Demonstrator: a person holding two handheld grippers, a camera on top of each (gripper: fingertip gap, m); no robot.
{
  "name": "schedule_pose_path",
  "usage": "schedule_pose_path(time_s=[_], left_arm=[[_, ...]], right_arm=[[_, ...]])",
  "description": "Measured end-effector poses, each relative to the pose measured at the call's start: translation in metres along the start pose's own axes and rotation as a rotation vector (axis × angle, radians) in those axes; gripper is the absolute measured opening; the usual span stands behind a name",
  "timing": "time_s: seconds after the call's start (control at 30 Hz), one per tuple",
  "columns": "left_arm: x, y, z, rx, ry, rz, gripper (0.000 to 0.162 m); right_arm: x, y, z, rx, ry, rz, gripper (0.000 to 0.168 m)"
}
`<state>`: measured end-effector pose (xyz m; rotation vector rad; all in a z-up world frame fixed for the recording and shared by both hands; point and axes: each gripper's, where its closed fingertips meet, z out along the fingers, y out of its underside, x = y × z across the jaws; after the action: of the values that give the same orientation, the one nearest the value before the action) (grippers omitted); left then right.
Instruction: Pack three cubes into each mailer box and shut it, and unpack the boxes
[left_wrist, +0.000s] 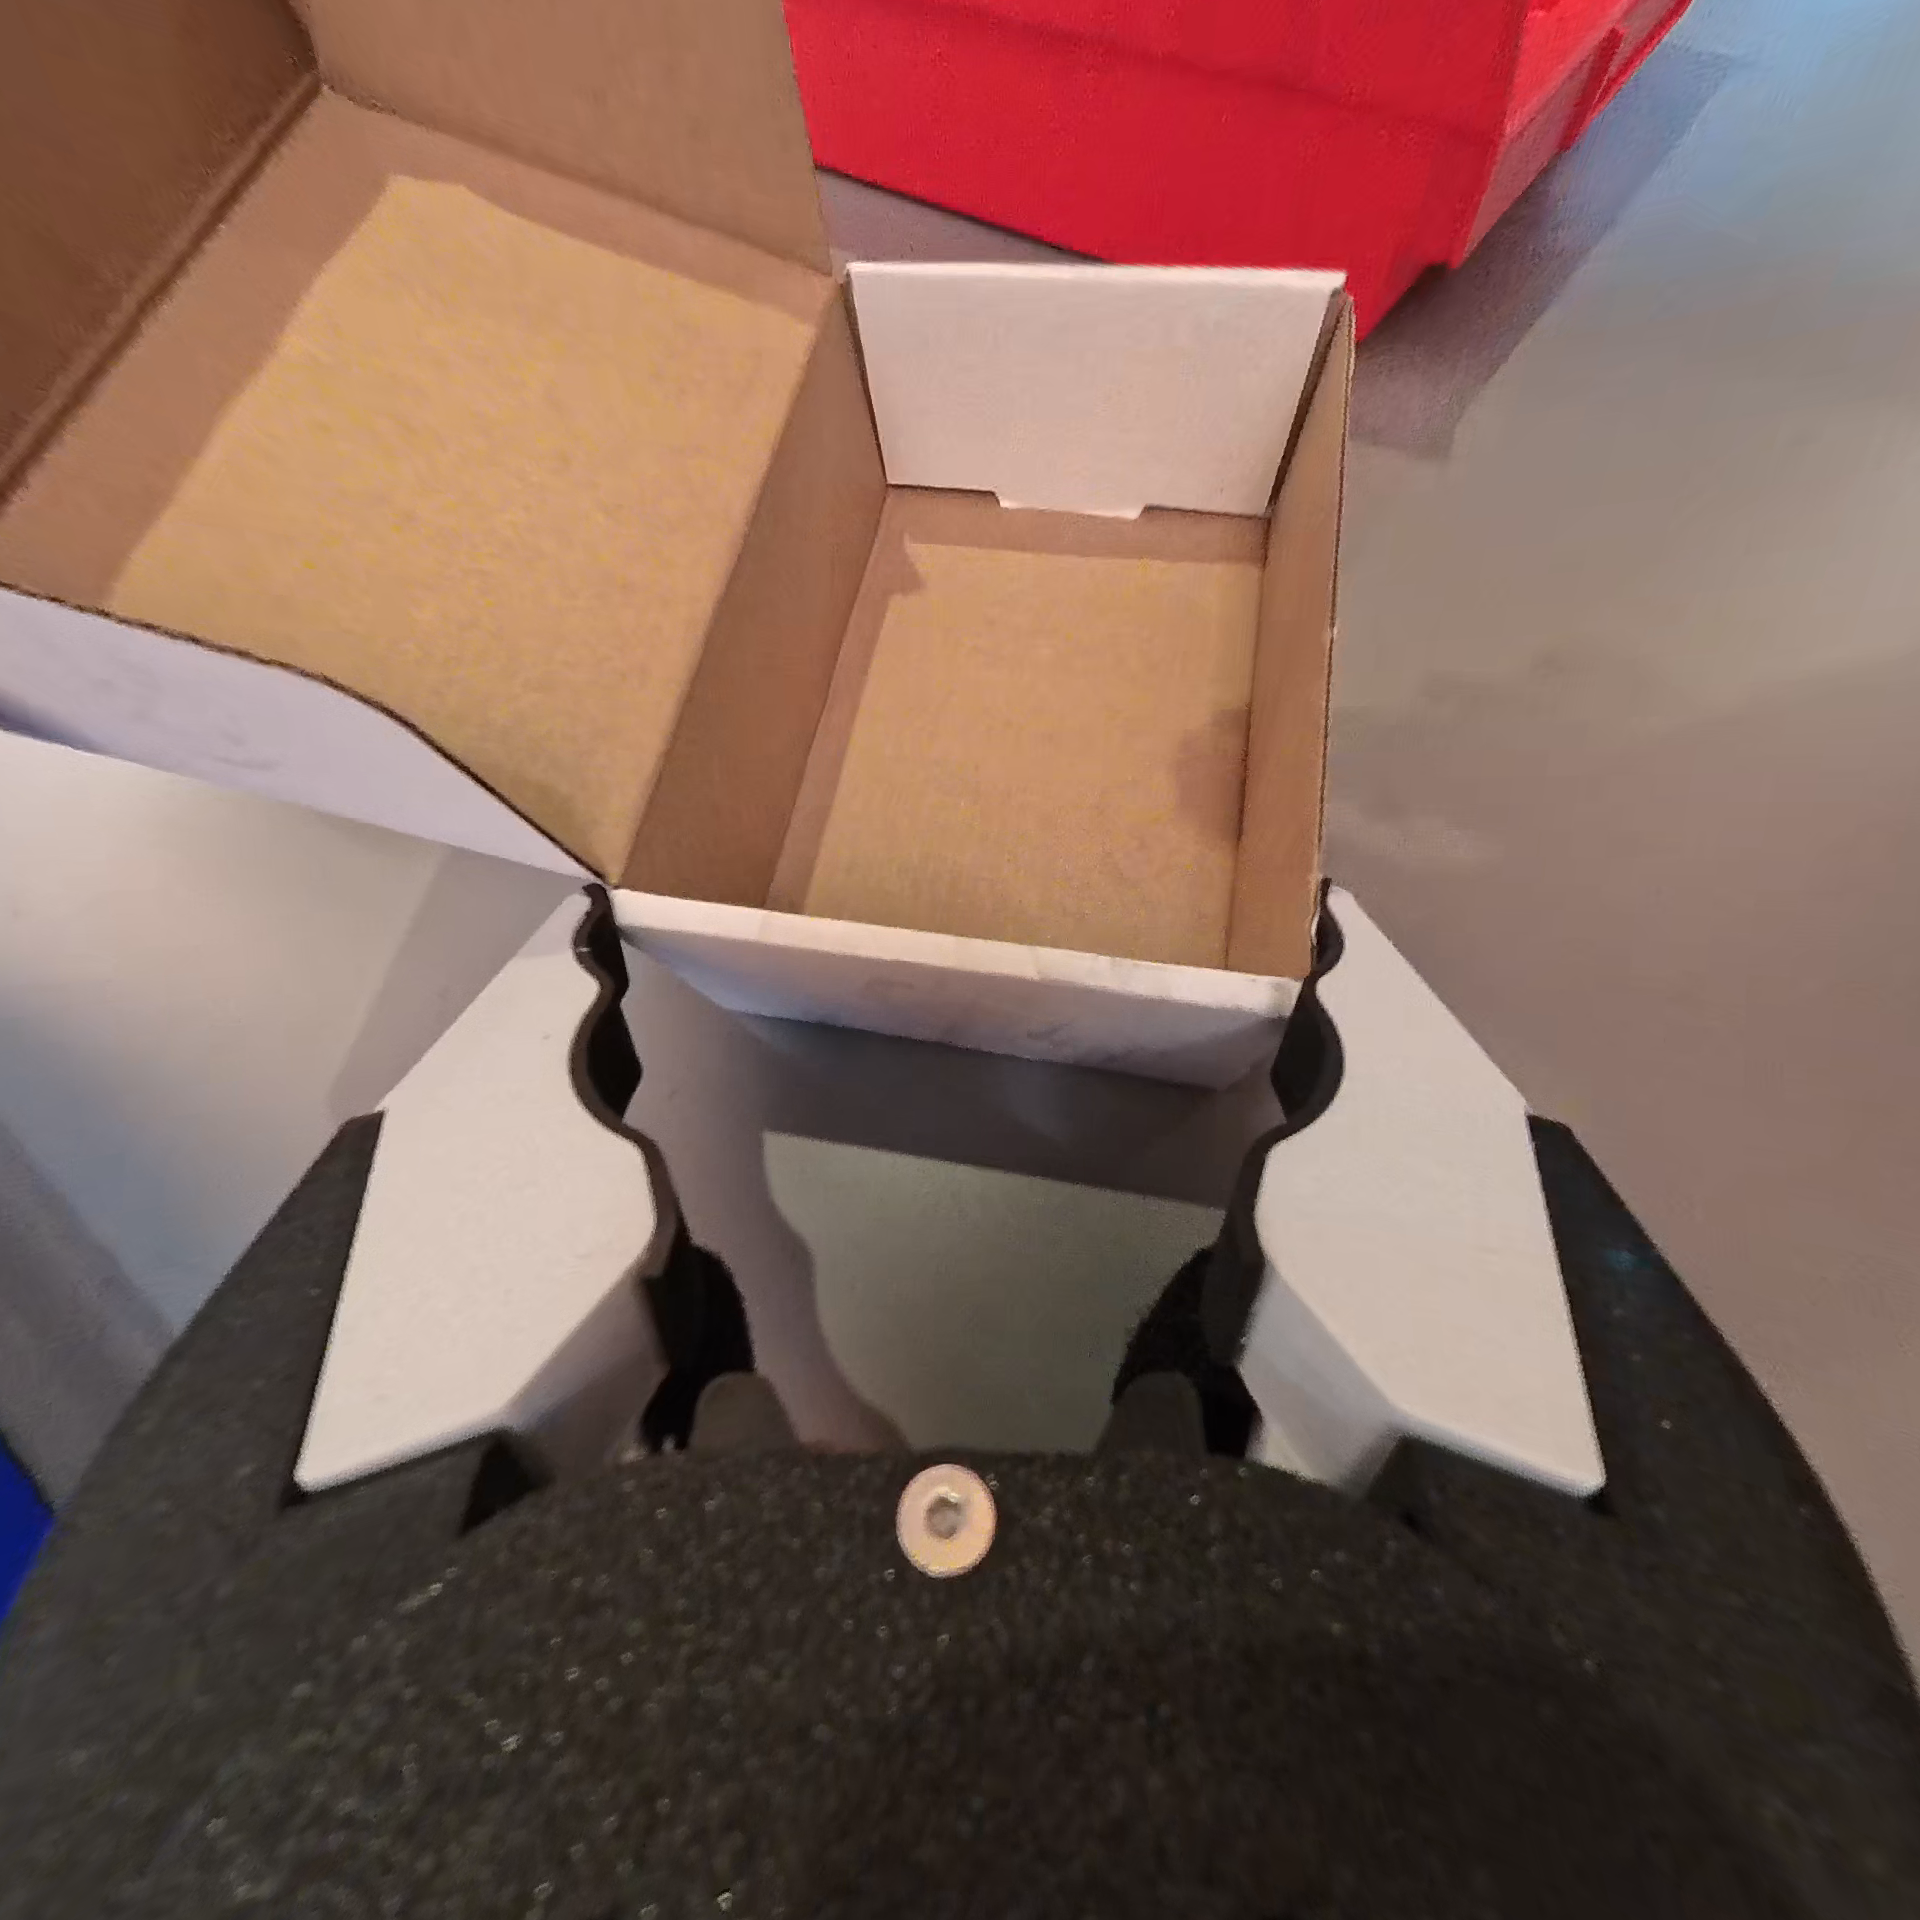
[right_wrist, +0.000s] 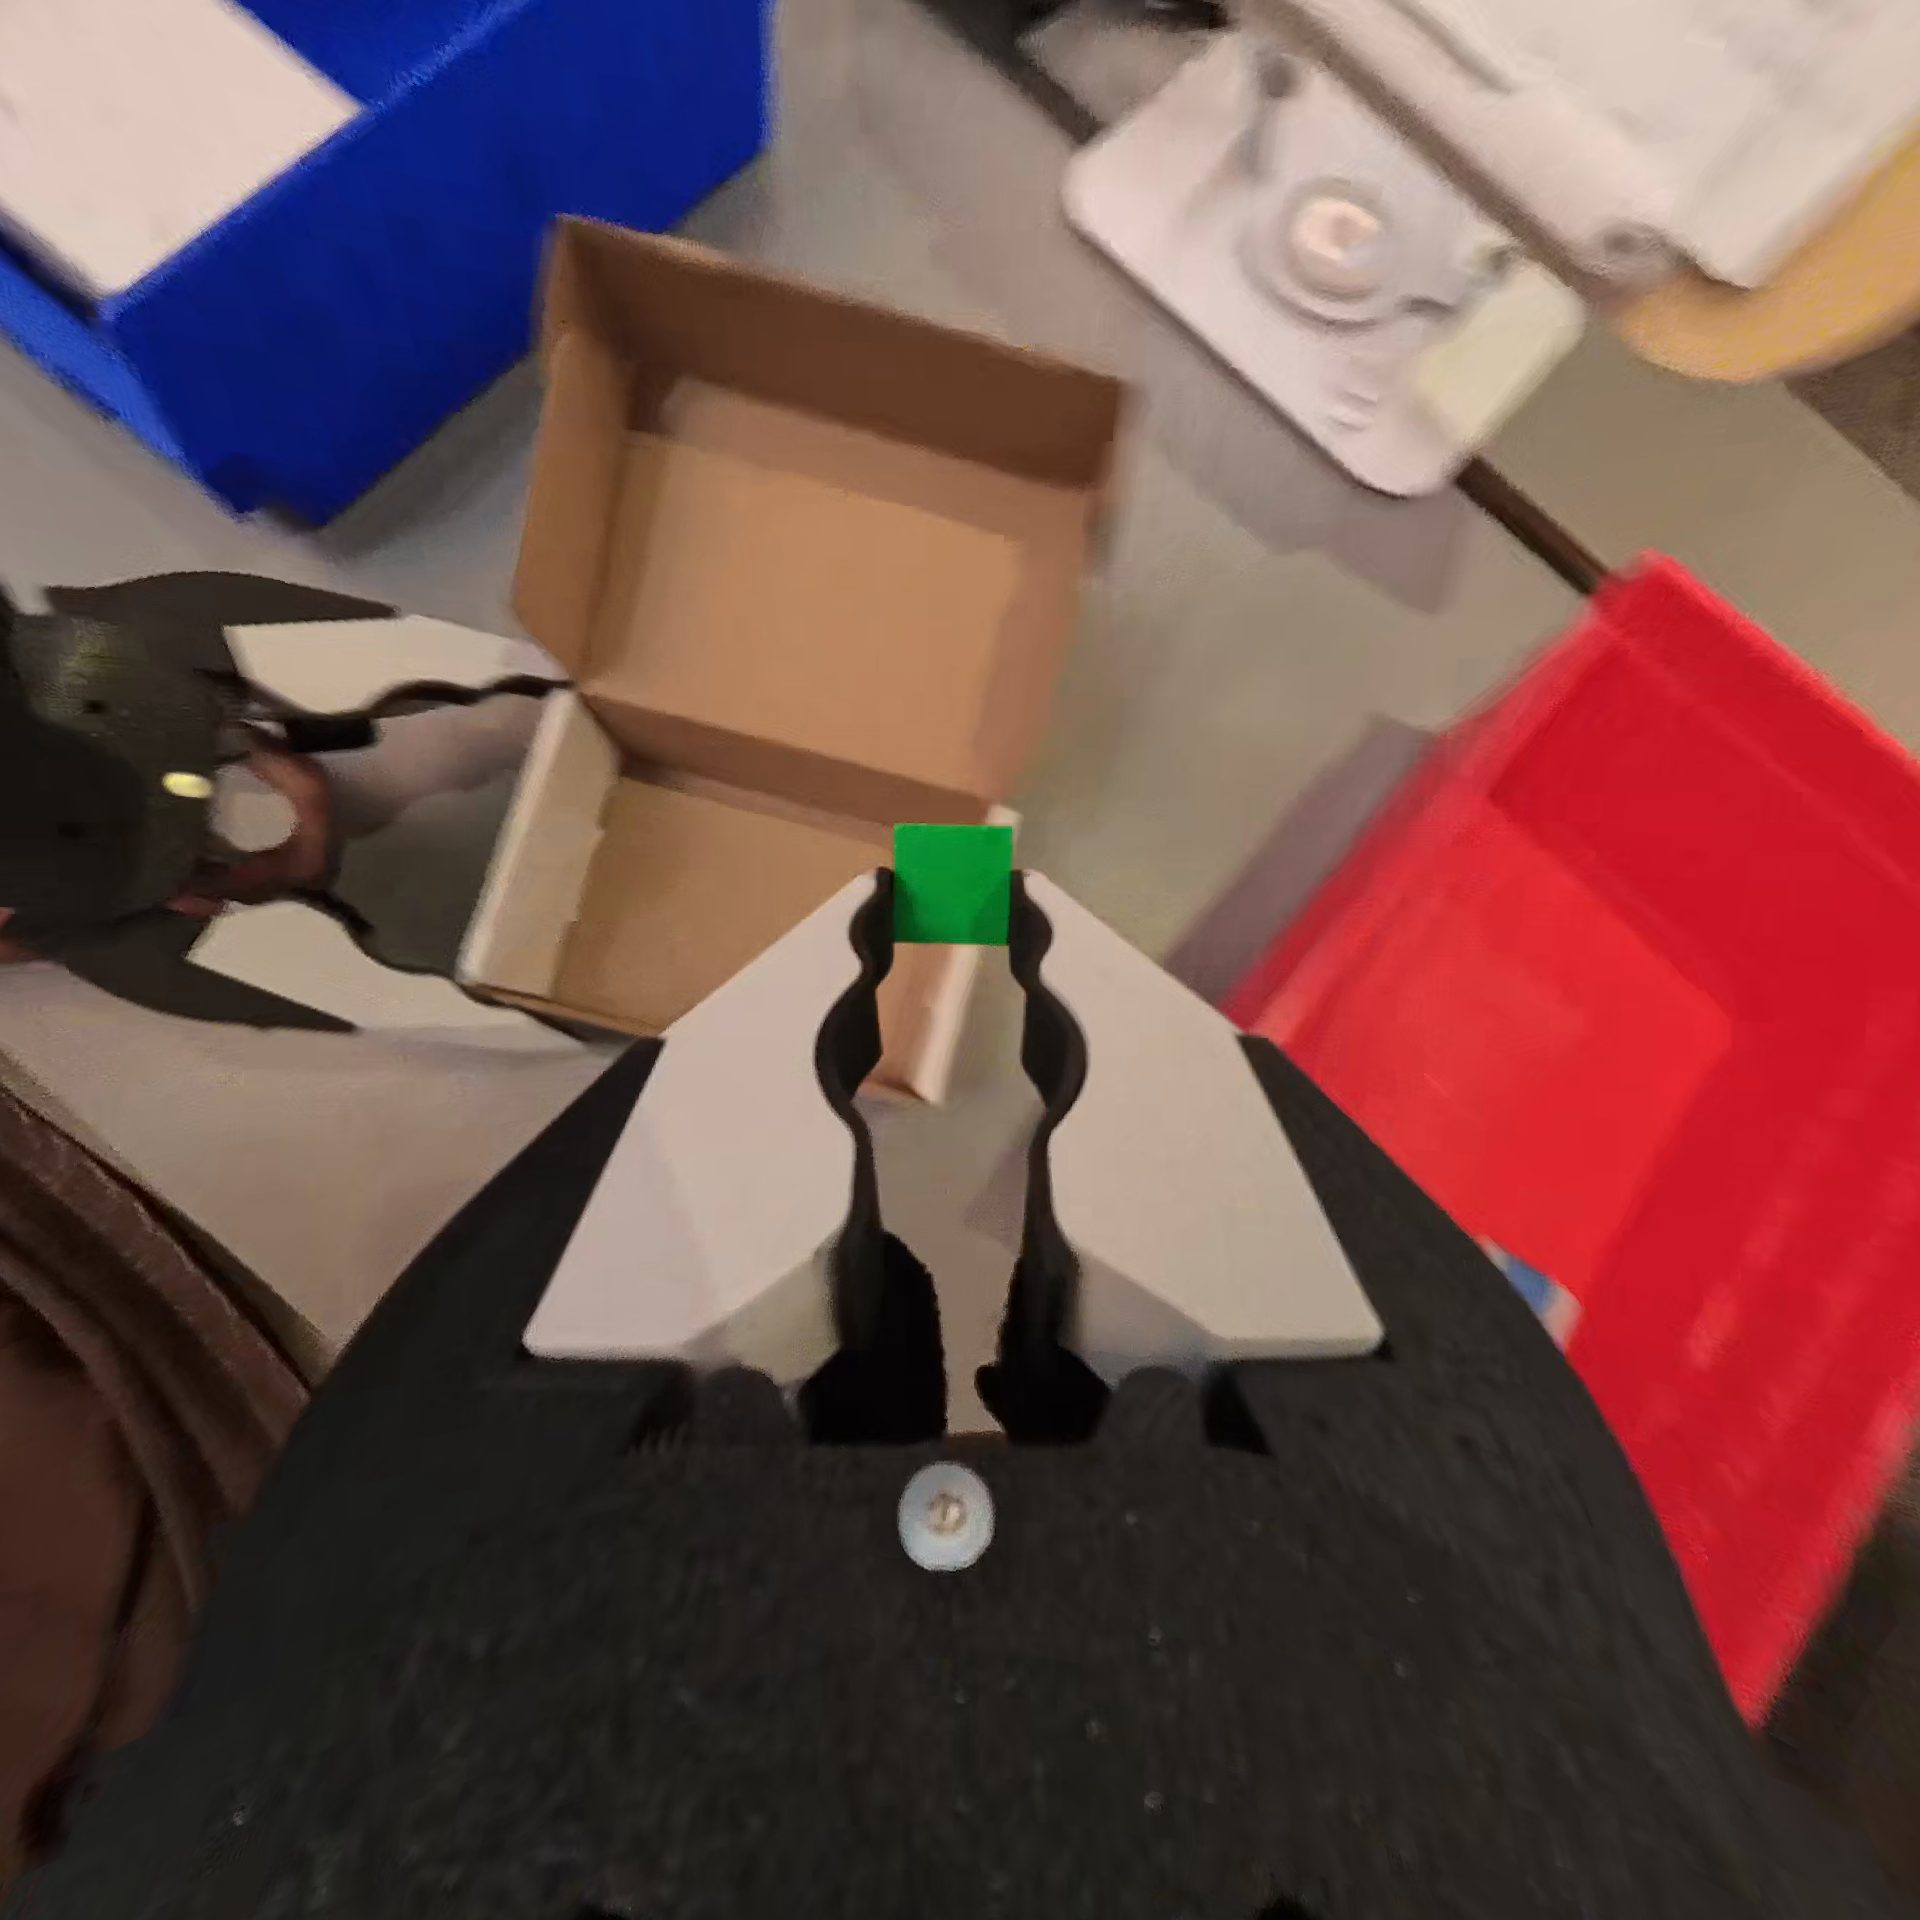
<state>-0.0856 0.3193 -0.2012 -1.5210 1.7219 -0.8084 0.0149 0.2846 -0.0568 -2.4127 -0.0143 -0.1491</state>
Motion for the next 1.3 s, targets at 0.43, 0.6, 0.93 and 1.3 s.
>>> schedule_pose_path(time_s=[0.43, 0.6, 0.93, 1.3], left_arm=[[0.001, -0.001, 0.002, -0.008, 0.0, 0.004, 0.125], [0.001, -0.001, 0.002, -0.005, 0.001, -0.001, 0.125], [0.002, -0.001, 0.001, -0.012, 0.009, 0.01, 0.124], [-0.014, 0.016, -0.017, -0.113, 0.146, 0.198, 0.135]], right_arm=[[0.14, 0.188, 0.042, -0.554, 0.061, 0.211, 0.021], [0.147, 0.198, 0.052, -0.617, 0.045, 0.239, 0.021], [0.15, 0.197, 0.06, -0.568, 0.041, 0.272, 0.024], [0.1, 0.075, 0.012, 0.01, -0.055, 0.315, 0.04]])
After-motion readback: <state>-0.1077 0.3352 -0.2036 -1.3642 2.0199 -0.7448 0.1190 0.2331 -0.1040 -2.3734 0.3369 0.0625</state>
